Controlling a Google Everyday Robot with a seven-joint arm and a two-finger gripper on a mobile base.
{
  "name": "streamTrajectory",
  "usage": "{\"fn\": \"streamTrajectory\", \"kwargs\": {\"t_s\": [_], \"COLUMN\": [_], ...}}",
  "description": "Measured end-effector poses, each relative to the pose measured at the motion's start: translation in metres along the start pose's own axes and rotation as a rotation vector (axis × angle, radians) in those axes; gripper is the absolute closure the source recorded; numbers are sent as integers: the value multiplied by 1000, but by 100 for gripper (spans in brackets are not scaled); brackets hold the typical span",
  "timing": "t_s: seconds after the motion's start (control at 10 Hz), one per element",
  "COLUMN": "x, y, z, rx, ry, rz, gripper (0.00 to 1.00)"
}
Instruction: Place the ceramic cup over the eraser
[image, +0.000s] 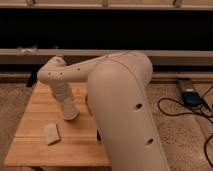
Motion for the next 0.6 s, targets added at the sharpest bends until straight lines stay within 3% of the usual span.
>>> {"fn": "streamTrajectory", "kwargs": {"t_s": [0.2, 0.6], "x": [22, 73], "y": [-6, -12], "z": [-30, -63], "rx": [4, 24], "ry": [-14, -36], "rz": [27, 79], "gripper": [100, 100]}}
